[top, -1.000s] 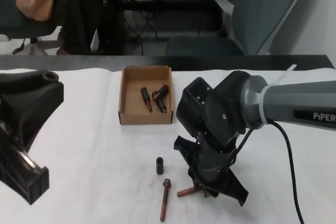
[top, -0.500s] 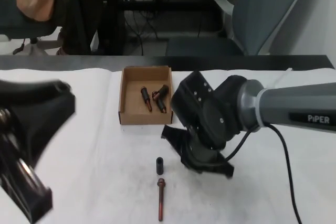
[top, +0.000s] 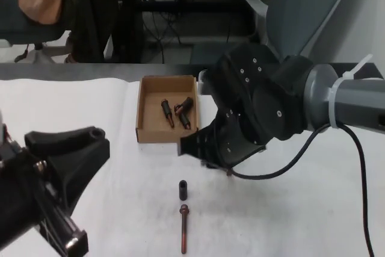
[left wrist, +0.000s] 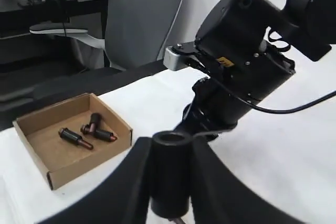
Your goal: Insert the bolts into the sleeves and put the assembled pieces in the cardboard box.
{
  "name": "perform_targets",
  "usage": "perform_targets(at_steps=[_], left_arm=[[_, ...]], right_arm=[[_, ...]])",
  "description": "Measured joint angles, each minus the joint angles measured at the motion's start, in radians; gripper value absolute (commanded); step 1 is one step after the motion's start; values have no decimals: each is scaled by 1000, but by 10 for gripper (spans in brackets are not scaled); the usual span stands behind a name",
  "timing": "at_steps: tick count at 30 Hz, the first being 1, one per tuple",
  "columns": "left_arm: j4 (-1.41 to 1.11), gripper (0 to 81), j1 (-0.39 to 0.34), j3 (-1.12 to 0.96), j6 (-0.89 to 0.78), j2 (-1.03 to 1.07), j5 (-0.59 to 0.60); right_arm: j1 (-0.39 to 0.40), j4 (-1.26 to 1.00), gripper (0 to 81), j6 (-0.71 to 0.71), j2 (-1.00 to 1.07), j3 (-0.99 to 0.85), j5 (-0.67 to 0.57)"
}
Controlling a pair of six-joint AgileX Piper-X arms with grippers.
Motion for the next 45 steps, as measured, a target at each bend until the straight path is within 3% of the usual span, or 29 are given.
perform_targets(at_steps=[3,5,6,9,14,18,22,35,45], left_arm=[[-4,18,0,0,-5,8,-7],[-4,18,0,0,-5,15,-10],[-4,18,0,0,-5,17,-10],[-4,18,0,0,-13,18,-15],[-26,18,0,0,-70,18,-18],[-27,18,0,-7,-95,18,-18],[-16,18,0,-36,-116,18,10],[11,18,0,-65,-124,16,24],[12,18,0,-65,-124,16,18]], right_arm=[[-24,7,574,59,0,0,6],[-59,22,694,239,0,0,22],[-72,26,700,337,0,0,24],[-98,15,664,581,5,0,29],[-80,-20,528,929,31,0,63],[-78,-36,466,1115,67,0,77],[-78,-37,463,1259,117,0,76],[-148,-44,463,1284,192,-3,99],[-185,-61,462,1315,208,-12,30]])
